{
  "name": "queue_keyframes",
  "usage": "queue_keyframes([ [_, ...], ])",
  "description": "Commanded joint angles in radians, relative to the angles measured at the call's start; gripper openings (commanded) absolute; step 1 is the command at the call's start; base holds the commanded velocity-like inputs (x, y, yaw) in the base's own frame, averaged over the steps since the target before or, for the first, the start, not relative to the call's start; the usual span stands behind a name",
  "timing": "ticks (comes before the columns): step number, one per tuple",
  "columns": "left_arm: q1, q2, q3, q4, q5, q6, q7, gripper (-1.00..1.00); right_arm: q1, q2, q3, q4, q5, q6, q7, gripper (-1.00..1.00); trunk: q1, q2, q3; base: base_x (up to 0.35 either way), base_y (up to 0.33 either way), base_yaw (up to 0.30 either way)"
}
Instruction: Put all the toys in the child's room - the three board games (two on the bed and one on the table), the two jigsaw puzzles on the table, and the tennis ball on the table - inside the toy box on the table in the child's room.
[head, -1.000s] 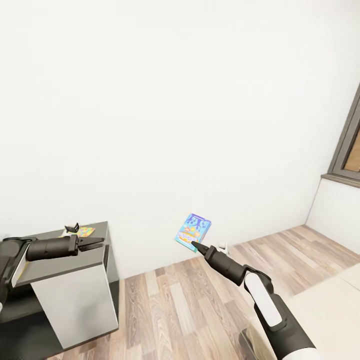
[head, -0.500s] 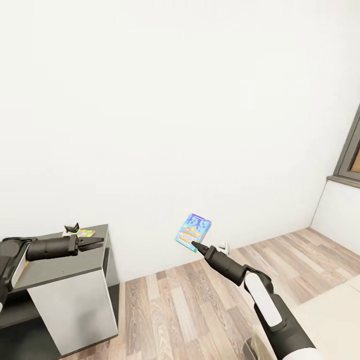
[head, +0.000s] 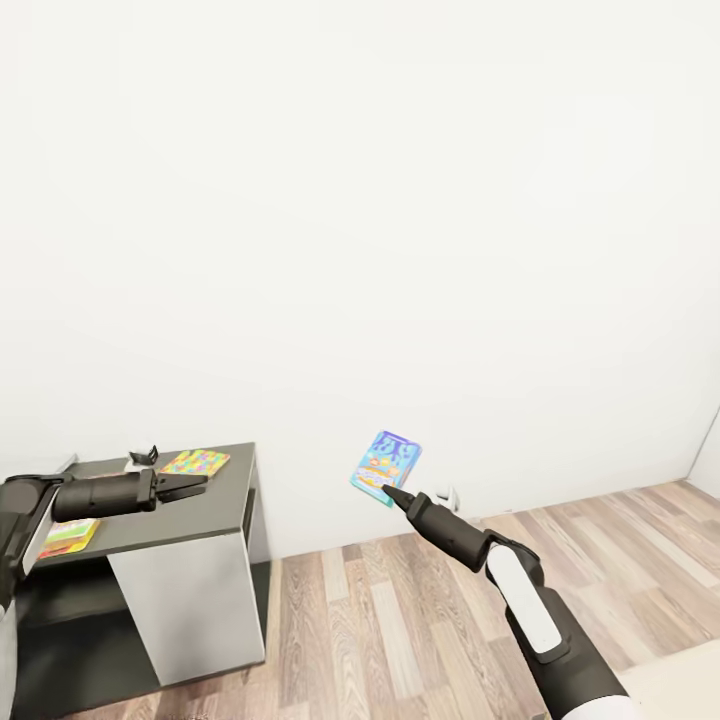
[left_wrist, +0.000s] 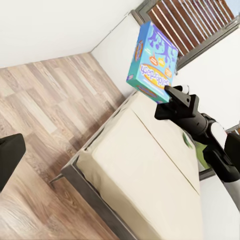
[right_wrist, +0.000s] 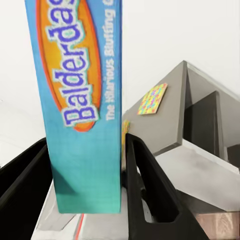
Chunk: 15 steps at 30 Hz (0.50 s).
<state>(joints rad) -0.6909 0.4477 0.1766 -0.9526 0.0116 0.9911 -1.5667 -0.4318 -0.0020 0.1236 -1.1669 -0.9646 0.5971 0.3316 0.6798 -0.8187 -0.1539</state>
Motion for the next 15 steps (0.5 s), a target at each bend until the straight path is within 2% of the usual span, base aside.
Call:
queue_keyframes([
  [1,-0.001,0.000,0.000,0.000,-0.001,0.011,-0.004,1.00,-0.001,0.001,0.001,0.000,-0.005,0.004,0.000,-1.00,0.000,-0.001,-0.002,0.003,0.000,0.288],
  [6,-0.001,0.000,0.000,0.000,-0.001,0.011,-0.004,1.00,-0.001,-0.005,-0.001,-0.001,-0.005,0.004,0.000,-1.00,0.000,-0.001,-0.002,0.001,0.000,0.116],
  [15,-0.001,0.000,0.000,0.000,-0.001,0.011,-0.004,1.00,-0.001,-0.007,0.000,0.000,-0.004,0.004,0.000,-1.00,0.000,-0.001,-0.002,0.000,0.000,0.009],
])
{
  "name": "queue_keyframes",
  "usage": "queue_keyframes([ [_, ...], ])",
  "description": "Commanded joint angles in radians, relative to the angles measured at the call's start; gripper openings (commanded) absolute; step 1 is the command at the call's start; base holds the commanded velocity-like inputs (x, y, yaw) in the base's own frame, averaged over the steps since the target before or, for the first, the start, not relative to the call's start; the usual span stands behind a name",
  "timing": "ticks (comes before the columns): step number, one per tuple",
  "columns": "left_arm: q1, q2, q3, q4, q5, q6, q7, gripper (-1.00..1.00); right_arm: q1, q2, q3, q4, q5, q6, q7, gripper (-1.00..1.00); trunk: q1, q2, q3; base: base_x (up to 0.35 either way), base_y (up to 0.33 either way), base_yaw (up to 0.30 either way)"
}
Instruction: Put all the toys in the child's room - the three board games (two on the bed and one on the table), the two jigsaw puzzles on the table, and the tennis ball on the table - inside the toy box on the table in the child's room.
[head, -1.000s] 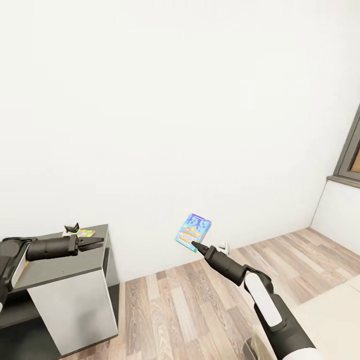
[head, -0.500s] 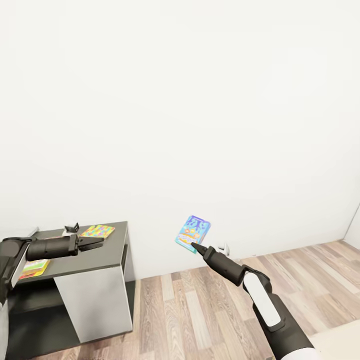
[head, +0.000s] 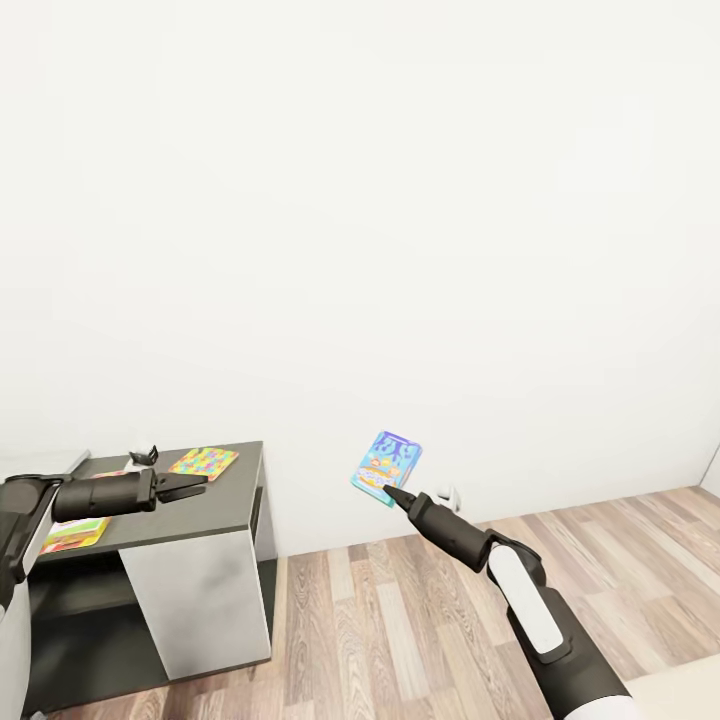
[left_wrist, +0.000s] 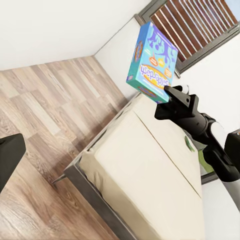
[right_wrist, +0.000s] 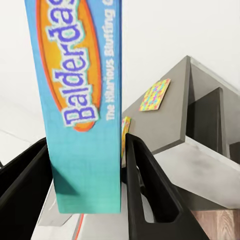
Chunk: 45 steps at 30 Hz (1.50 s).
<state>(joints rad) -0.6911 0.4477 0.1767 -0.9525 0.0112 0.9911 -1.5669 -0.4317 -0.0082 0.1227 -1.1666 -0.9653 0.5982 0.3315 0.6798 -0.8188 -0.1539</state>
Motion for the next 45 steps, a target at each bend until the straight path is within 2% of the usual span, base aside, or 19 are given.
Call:
queue_keyframes([
  [1,-0.001,0.000,0.000,0.000,-0.001,0.011,-0.004,1.00,-0.001,0.000,0.000,0.000,-0.004,0.003,0.000,-1.00,0.000,-0.001,-0.002,0.000,0.000,0.000],
  [11,-0.001,0.000,0.000,0.000,-0.001,0.011,-0.004,1.00,-0.001,0.008,0.001,-0.004,-0.004,0.003,-0.002,-1.00,0.000,-0.001,0.000,0.000,0.000,0.122],
  [22,-0.001,0.000,-0.001,0.000,-0.001,0.011,-0.004,1.00,-0.001,0.006,-0.004,-0.003,-0.004,0.002,-0.002,-1.00,0.000,-0.001,0.000,0.000,0.000,0.042],
  [40,0.000,0.001,0.007,0.001,0.002,0.009,-0.004,1.00,-0.001,0.009,0.003,-0.002,-0.003,0.002,-0.003,-1.00,0.000,-0.001,0.000,0.034,0.000,0.273],
  [45,0.001,0.002,0.010,0.001,0.006,0.009,-0.004,1.00,-0.001,0.009,0.001,-0.002,-0.003,0.002,-0.003,-1.00,-0.019,0.034,0.016,0.003,0.000,0.290],
])
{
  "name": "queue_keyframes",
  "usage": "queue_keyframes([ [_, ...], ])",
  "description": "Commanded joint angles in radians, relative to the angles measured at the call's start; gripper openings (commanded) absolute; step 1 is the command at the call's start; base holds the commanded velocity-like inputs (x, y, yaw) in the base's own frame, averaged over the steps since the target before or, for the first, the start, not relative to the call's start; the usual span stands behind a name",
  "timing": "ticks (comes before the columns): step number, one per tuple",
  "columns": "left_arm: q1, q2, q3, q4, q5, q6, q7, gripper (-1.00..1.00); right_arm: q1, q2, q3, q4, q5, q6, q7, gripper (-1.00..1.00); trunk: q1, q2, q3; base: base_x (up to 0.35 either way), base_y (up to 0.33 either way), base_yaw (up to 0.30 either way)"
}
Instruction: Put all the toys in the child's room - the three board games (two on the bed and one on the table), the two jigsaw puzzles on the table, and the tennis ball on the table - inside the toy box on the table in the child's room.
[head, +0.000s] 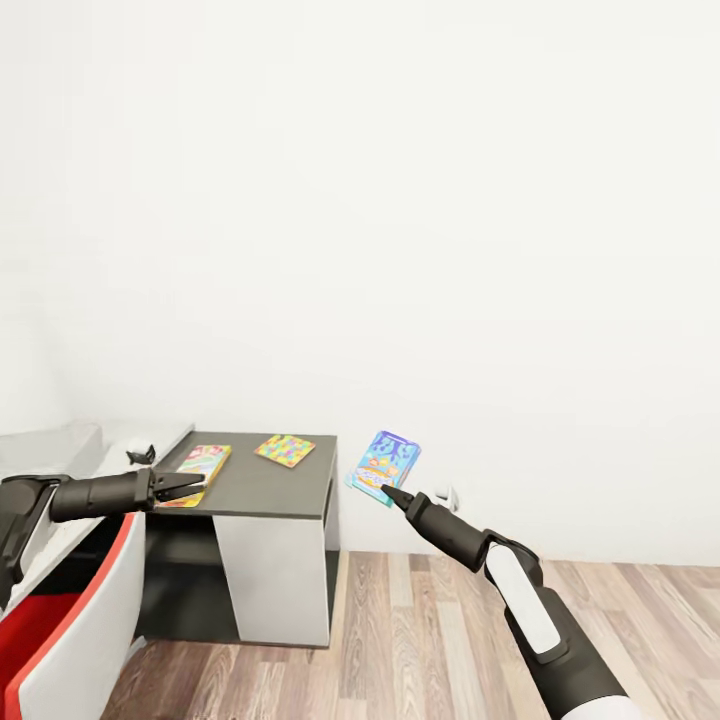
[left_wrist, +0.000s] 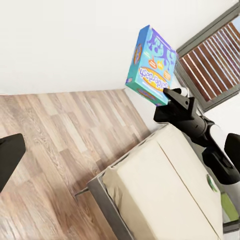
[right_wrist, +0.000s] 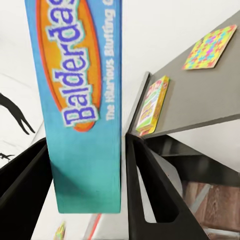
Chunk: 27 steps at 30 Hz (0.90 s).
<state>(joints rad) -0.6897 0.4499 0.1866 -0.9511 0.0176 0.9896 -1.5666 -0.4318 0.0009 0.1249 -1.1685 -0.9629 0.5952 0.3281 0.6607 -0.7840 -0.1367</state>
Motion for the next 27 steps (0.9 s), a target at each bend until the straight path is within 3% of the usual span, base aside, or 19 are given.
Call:
queue_keyframes([
  [1,-0.001,0.000,0.000,0.000,-0.001,0.011,-0.004,1.00,-0.001,0.000,-0.001,0.000,-0.005,0.005,0.000,-1.00,-0.004,0.006,0.002,0.001,0.000,0.290],
  [27,-0.001,0.000,-0.001,0.000,-0.004,0.011,-0.004,1.00,-0.001,-0.004,0.001,0.000,-0.005,0.005,0.002,-1.00,-0.103,0.188,0.083,0.000,0.000,0.290],
])
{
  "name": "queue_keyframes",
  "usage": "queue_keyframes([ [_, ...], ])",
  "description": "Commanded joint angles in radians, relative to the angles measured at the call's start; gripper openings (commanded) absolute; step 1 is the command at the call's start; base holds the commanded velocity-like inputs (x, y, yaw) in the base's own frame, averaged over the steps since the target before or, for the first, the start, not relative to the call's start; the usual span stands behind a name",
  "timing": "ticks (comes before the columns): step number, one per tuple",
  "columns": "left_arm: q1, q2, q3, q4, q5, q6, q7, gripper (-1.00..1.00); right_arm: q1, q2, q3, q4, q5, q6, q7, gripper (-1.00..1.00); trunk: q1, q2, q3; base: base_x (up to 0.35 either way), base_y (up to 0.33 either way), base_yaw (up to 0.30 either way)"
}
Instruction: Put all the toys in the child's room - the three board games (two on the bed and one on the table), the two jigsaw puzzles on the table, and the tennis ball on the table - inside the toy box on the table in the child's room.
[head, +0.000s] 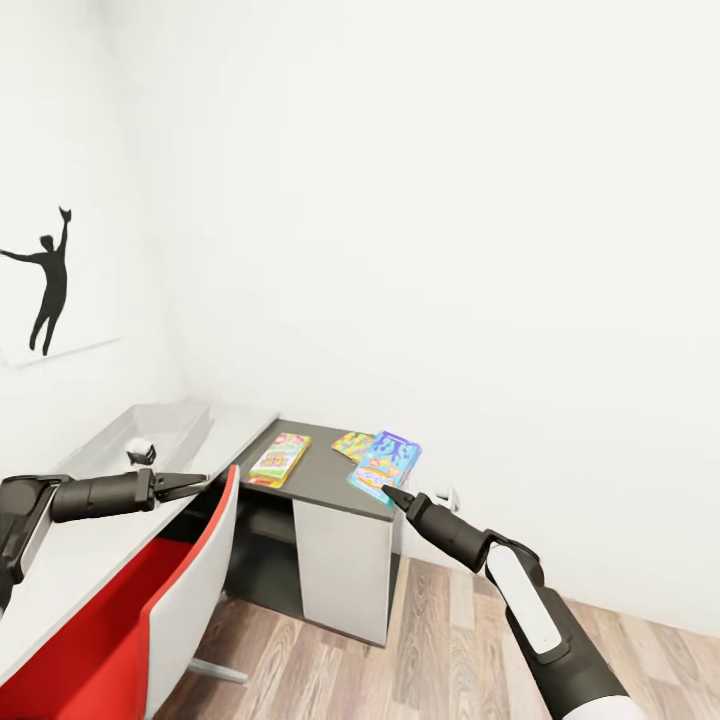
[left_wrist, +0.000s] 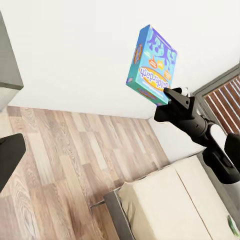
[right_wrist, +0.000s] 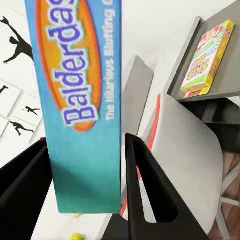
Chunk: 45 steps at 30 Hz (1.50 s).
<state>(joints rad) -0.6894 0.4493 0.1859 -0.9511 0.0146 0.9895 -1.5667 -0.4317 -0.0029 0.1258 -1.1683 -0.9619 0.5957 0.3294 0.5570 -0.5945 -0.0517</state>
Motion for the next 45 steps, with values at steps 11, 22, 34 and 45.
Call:
queue_keyframes([
  [11,-0.001,0.000,0.000,0.001,-0.001,0.011,-0.004,1.00,-0.001,-0.006,0.003,-0.001,-0.008,-0.021,0.002,-1.00,-0.030,0.055,0.023,0.000,0.000,0.259],
  [22,-0.001,0.004,0.003,0.002,-0.001,0.011,-0.004,1.00,-0.001,-0.006,0.003,-0.001,-0.007,-0.022,0.002,-1.00,-0.030,0.055,0.023,0.000,0.000,0.024],
  [34,-0.001,0.004,0.003,0.002,-0.001,0.011,-0.004,1.00,-0.001,-0.001,0.003,-0.002,-0.007,-0.034,0.002,-1.00,-0.030,0.055,0.023,0.000,0.000,0.084],
  [45,-0.001,0.004,0.003,0.002,-0.001,0.010,-0.004,1.00,-0.001,-0.003,0.005,-0.002,-0.007,-0.036,0.001,-1.00,-0.030,0.055,0.023,0.107,0.000,0.286],
])
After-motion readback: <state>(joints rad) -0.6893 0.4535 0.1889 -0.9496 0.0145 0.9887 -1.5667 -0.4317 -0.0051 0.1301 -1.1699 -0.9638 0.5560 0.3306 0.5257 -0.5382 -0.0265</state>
